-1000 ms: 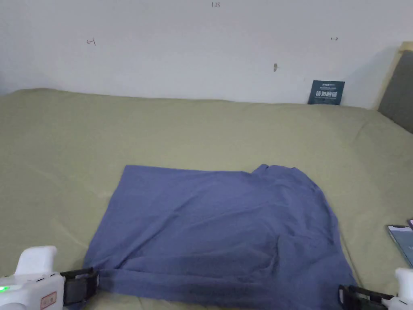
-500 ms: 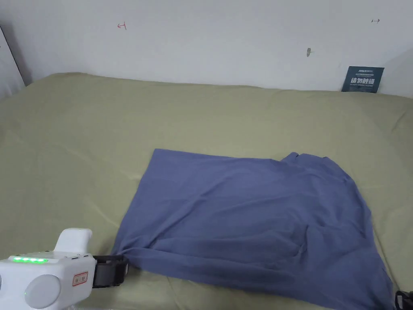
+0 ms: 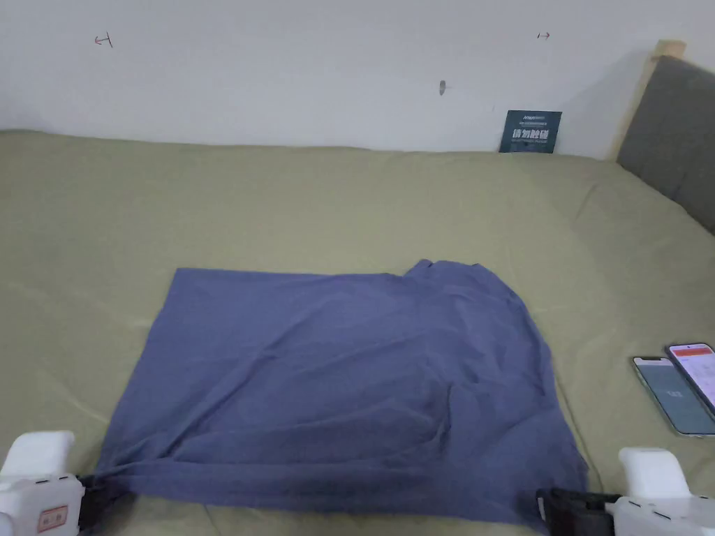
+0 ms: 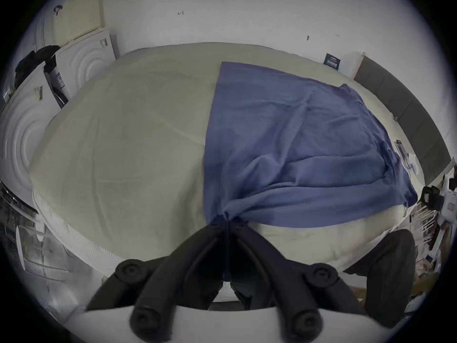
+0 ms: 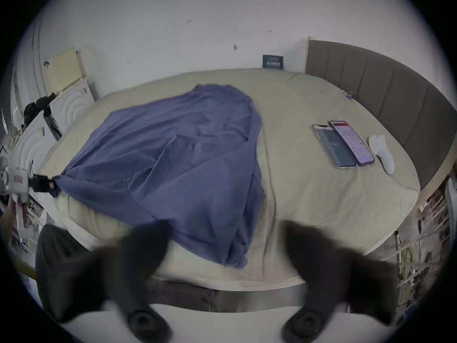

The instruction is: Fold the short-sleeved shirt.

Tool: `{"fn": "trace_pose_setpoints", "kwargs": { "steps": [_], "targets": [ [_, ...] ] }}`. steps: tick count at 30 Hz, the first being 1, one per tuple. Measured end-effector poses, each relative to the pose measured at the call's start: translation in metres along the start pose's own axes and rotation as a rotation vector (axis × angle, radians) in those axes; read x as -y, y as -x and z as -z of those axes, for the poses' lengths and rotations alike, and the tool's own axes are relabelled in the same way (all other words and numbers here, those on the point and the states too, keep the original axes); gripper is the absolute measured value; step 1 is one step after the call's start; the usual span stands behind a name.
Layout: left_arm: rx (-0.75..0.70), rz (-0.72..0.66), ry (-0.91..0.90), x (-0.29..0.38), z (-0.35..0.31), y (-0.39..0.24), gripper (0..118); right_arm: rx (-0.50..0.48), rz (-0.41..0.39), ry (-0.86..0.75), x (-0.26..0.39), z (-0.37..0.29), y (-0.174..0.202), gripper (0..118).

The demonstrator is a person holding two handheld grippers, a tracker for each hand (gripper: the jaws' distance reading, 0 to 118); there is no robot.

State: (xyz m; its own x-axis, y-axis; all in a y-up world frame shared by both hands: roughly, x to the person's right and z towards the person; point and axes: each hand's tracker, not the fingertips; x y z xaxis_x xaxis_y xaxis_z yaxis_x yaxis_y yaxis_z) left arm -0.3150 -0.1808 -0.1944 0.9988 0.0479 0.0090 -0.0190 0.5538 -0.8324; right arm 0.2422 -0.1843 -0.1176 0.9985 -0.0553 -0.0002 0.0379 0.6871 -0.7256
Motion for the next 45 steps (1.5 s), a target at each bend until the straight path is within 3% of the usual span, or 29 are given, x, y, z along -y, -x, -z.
{"fn": "trace_pose_setpoints", "kwargs": {
  "steps": [4,5,6,7,10,18,26,35,37,38,39,40,41,42,44,45],
  "targets": [
    [-0.004,-0.004,0.004,0.0,0.002,0.0,4,0.009,0.014,0.072,0.007,0.02,-0.005,96],
    [-0.005,-0.004,0.007,0.001,0.004,0.001,4,0.017,0.021,0.094,0.008,0.024,-0.007,75],
    [-0.004,-0.004,0.009,0.001,0.005,0.002,4,0.029,0.025,0.108,0.01,0.027,-0.009,27],
    [-0.002,-0.002,0.013,0.001,0.005,0.002,4,0.033,0.019,0.103,0.011,0.028,-0.012,4],
    [0.008,0.01,0.012,-0.003,-0.001,0.005,4,0.008,0.051,0.08,-0.001,0.011,-0.018,3],
    [0.052,0.026,-0.048,-0.07,-0.011,0.005,4,0.004,0.031,-0.048,-0.088,0.005,-0.018,3],
    [0.056,0.012,-0.037,-0.159,0.041,-0.003,4,0.034,-0.001,-0.051,-0.17,0.07,-0.022,3],
    [0.056,-0.008,0.026,-0.201,0.106,-0.013,4,0.071,0.001,0.044,-0.198,0.149,-0.034,3],
    [0.058,0.001,0.031,-0.201,0.111,-0.014,8,0.058,0.026,0.049,-0.198,0.154,-0.037,4],
    [0.063,0.001,0.028,-0.199,0.112,-0.014,27,0.053,0.042,0.047,-0.197,0.152,-0.038,10],
    [0.057,-0.003,0.019,-0.197,0.111,-0.013,76,0.053,0.054,0.046,-0.196,0.15,-0.038,46],
    [0.041,-0.013,0.005,-0.193,0.109,-0.011,105,0.051,0.064,0.053,-0.194,0.147,-0.04,88],
    [0.033,-0.017,-0.01,-0.188,0.103,-0.008,109,0.046,0.064,0.057,-0.19,0.144,-0.042,116],
    [0.015,-0.016,-0.034,-0.184,0.097,-0.006,109,0.048,0.077,-0.017,-0.182,0.135,-0.043,111],
    [0.004,-0.03,-0.035,-0.172,0.083,-0.001,107,0.054,0.051,0.009,-0.18,0.113,-0.033,107],
    [-0.002,-0.039,-0.038,-0.168,0.075,0.003,98,0.052,0.053,0.007,-0.175,0.107,-0.033,108]
  ]
}}
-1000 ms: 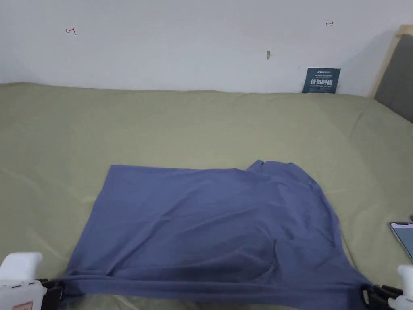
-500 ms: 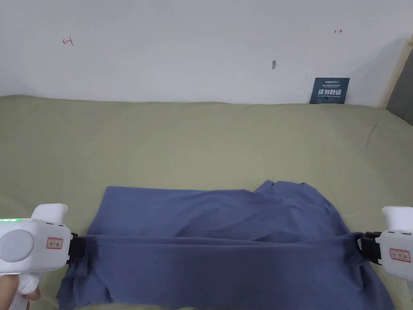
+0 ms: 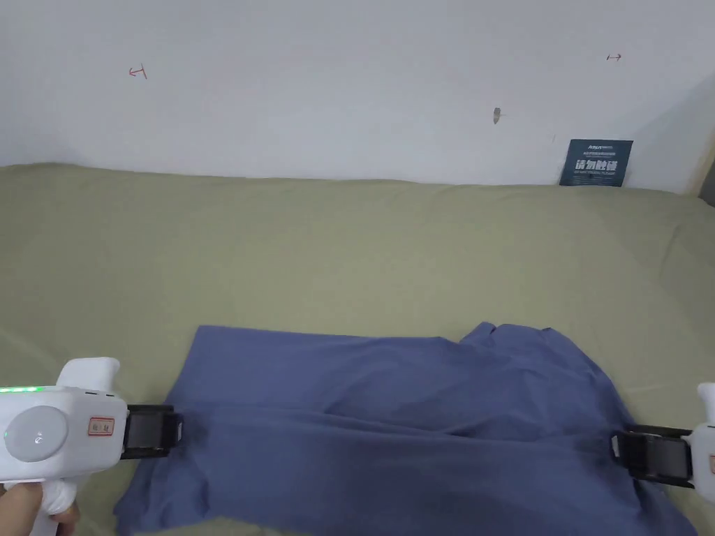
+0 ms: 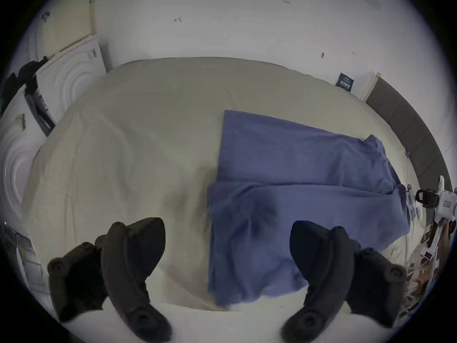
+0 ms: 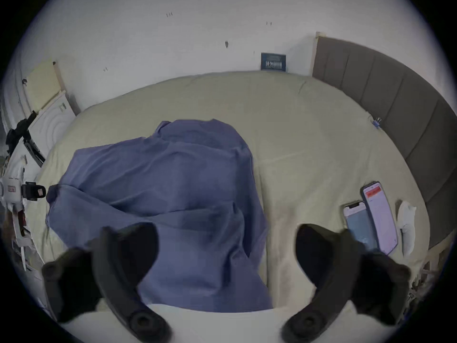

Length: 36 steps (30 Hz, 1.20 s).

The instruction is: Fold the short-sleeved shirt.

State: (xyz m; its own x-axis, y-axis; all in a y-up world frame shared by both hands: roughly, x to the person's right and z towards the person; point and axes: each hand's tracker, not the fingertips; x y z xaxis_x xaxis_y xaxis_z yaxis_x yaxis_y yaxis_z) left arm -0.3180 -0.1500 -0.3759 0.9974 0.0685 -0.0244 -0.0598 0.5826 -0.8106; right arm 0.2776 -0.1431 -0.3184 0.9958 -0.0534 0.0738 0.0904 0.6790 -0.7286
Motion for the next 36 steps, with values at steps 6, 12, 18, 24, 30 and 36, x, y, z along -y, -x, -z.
{"fn": "trace_pose_setpoints", "kwargs": {
  "steps": [6,12,18,24,30,36],
  "targets": [
    [0.03,-0.04,0.01,0.033,-0.024,0.012,1,0.033,0.002,-0.034,0.03,-0.027,-0.005,0],
    [0.077,-0.005,0.046,0.045,-0.017,0.001,118,0.012,0.013,0.0,0.049,-0.036,-0.008,0],
    [-0.03,0.038,0.088,0.049,0.024,-0.007,117,0.002,0.019,0.041,0.063,-0.029,-0.008,0],
    [-0.027,0.014,0.082,0.047,0.025,-0.008,7,-0.014,0.021,0.075,0.069,-0.012,-0.021,0],
    [-0.009,0.013,0.087,0.043,0.023,-0.012,8,-0.021,0.026,0.097,0.068,-0.003,-0.017,117],
    [-0.007,0.01,0.084,0.044,0.02,-0.01,8,-0.009,0.022,0.116,0.071,0.021,-0.011,44]
  ]
}}
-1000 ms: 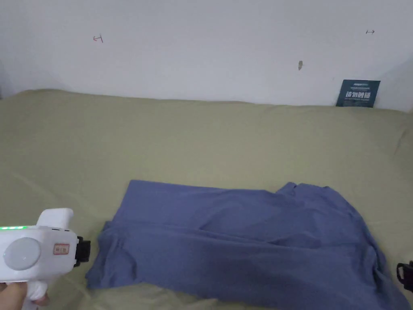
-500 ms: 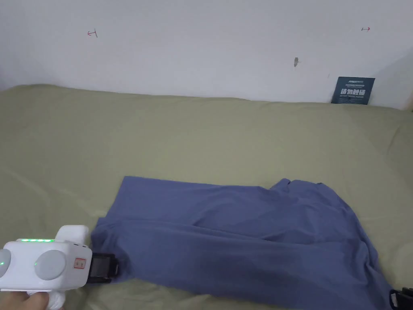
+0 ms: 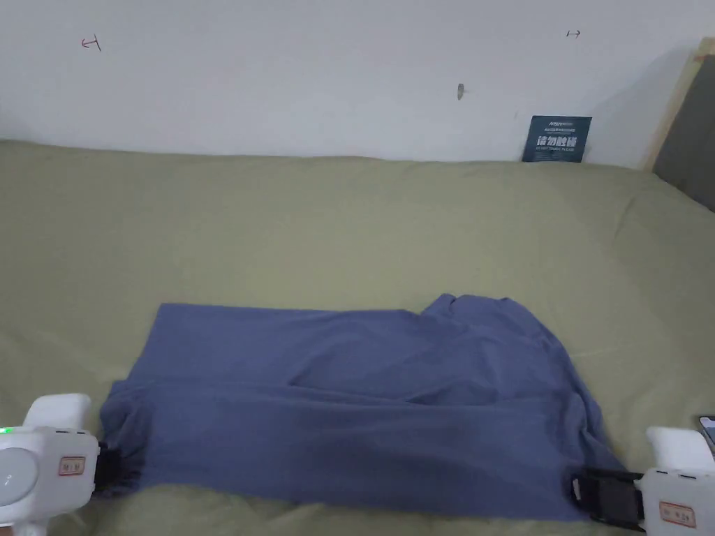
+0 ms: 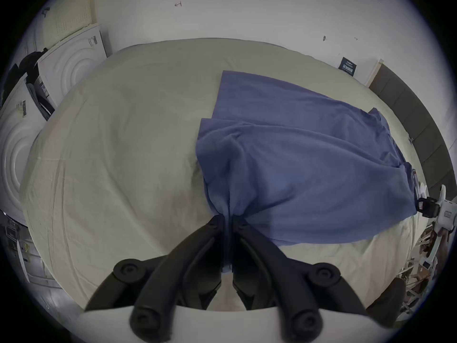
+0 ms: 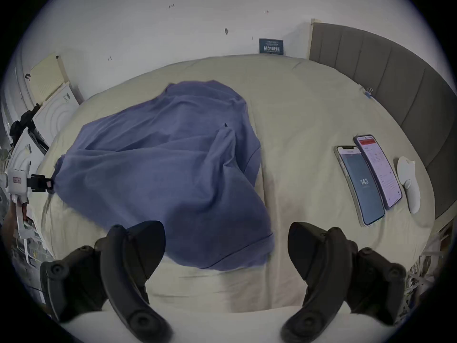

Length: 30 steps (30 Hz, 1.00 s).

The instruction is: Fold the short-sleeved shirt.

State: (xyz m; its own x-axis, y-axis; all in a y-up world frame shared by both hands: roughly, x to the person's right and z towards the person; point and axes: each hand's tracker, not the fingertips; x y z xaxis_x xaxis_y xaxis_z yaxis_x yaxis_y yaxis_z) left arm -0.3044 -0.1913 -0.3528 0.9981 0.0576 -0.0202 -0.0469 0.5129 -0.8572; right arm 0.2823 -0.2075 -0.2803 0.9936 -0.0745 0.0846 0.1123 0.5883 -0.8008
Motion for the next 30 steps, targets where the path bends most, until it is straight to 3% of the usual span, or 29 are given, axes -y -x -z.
{"fn": "trace_pose_setpoints", "kwargs": {
  "steps": [1,2,9,14,30],
  "targets": [
    [0.001,-0.003,0.001,0.0,0.0,0.0,8,-0.002,-0.001,0.009,0.0,0.004,-0.001,6],
    [0.001,-0.005,-0.003,0.0,-0.002,0.001,8,-0.006,0.0,0.01,0.002,0.002,-0.003,3],
    [-0.009,0.025,-0.042,0.003,-0.03,0.004,7,-0.029,0.046,-0.054,0.006,-0.03,-0.01,3],
    [-0.01,0.036,-0.059,0.015,-0.06,0.01,7,-0.041,0.028,-0.089,0.018,-0.067,-0.006,3],
    [0.013,-0.012,-0.006,0.129,-0.122,0.041,7,-0.085,0.036,-0.039,0.117,-0.136,-0.004,3]
  ]
}}
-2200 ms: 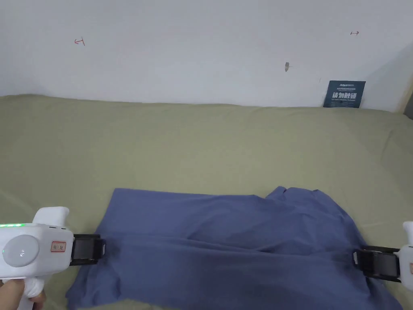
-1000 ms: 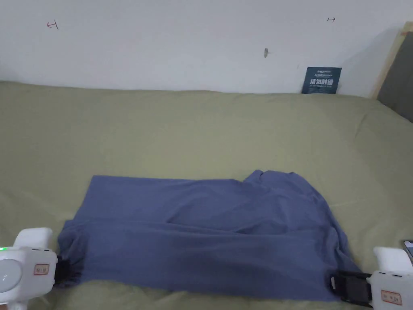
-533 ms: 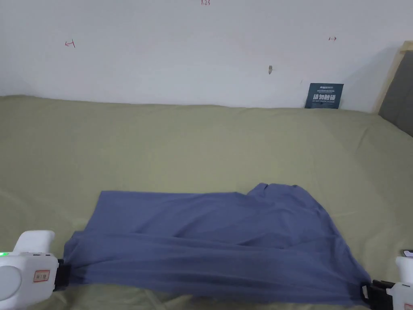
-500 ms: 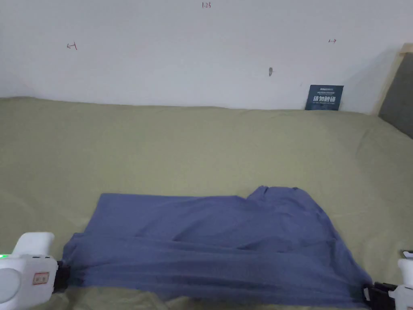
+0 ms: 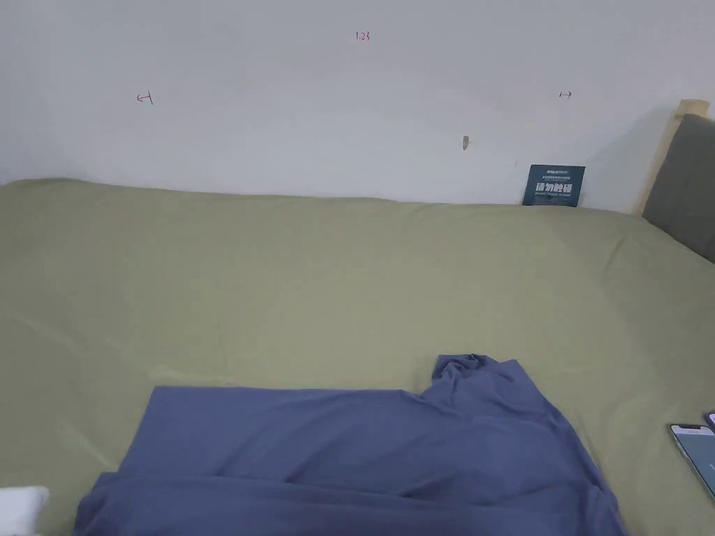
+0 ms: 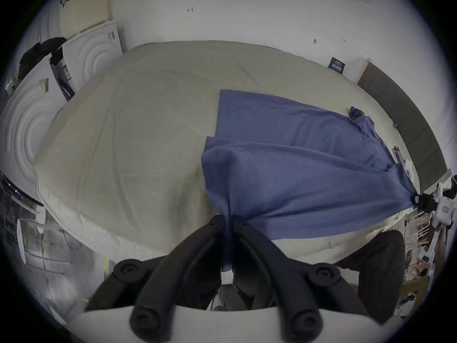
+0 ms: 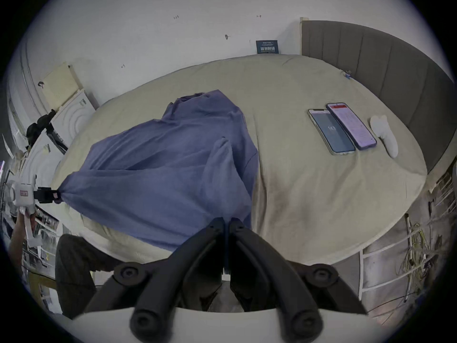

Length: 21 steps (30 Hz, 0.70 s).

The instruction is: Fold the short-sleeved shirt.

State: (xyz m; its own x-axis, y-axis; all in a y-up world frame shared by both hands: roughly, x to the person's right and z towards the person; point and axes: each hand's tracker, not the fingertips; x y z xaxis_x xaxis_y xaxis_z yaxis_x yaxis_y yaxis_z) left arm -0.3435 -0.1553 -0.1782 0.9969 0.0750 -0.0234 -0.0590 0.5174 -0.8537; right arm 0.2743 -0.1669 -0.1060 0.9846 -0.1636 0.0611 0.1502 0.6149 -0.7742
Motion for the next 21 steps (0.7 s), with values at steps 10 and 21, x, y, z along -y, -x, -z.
{"fn": "trace_pose_setpoints", "kwargs": {
  "steps": [10,21],
  "targets": [
    [-0.005,0.055,-0.074,-0.047,0.003,-0.012,109,0.047,-0.027,-0.086,-0.054,0.004,0.022,108],
    [-0.026,0.025,-0.086,-0.177,0.109,-0.043,5,0.12,-0.111,-0.114,-0.146,0.098,0.035,0]
  ]
}}
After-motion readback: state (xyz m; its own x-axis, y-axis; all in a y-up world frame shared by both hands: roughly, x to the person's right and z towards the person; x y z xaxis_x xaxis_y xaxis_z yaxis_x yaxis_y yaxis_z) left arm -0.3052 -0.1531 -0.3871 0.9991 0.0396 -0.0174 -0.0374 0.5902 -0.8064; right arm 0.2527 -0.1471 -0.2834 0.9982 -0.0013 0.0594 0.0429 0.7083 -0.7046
